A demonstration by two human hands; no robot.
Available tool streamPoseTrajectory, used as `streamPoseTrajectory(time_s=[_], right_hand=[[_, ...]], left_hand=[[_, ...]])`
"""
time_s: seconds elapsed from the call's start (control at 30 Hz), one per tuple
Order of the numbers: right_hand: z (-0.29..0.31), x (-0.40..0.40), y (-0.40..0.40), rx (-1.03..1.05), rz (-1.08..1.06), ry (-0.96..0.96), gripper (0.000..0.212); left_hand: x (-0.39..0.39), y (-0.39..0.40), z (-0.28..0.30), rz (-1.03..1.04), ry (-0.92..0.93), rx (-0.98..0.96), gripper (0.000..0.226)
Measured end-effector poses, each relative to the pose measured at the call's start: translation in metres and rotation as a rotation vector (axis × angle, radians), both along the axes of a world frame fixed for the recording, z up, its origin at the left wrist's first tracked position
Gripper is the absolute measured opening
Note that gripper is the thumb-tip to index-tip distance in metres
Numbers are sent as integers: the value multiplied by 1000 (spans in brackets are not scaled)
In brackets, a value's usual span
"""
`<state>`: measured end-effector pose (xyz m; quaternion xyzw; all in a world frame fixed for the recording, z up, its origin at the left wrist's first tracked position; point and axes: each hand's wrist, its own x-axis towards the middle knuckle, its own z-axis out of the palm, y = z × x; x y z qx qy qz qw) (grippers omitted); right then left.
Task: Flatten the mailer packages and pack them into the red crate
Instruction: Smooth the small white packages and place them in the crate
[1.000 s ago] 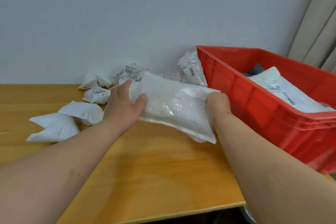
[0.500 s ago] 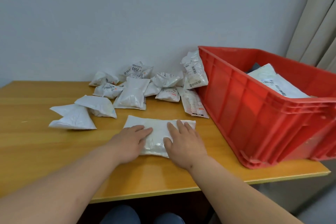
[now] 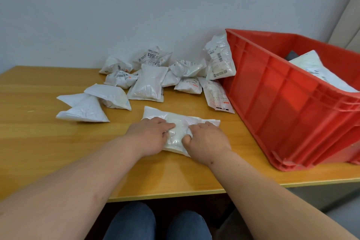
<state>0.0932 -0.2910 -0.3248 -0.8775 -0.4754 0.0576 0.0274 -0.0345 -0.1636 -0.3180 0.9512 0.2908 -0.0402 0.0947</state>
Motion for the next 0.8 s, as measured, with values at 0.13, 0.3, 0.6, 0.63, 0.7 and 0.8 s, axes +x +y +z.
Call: streamPoseTrajectory(time_s=[0.13, 0.3, 0.6, 0.63, 0.7, 0.8], right_hand=[[4, -5, 9, -81, -8, -75, 51], [2, -6, 14, -137, -9, -141, 55], [-8, -12, 10, -123, 7, -171, 59], [-9, -12, 7, -122, 17, -170, 59], [-9, -11, 6, -128, 30, -163, 59], [-7, -8, 8, -118, 34, -148, 61]], left_hand=[[4, -4, 0, 4, 33, 57, 46], [8, -5, 1, -10, 45, 117, 46], [0, -10, -6, -29, 26, 131, 48], [-2, -11, -7, -30, 26, 125, 48], [-4, -11, -8, -28, 30, 112, 48], [-1, -9, -6, -30, 49, 100, 48]])
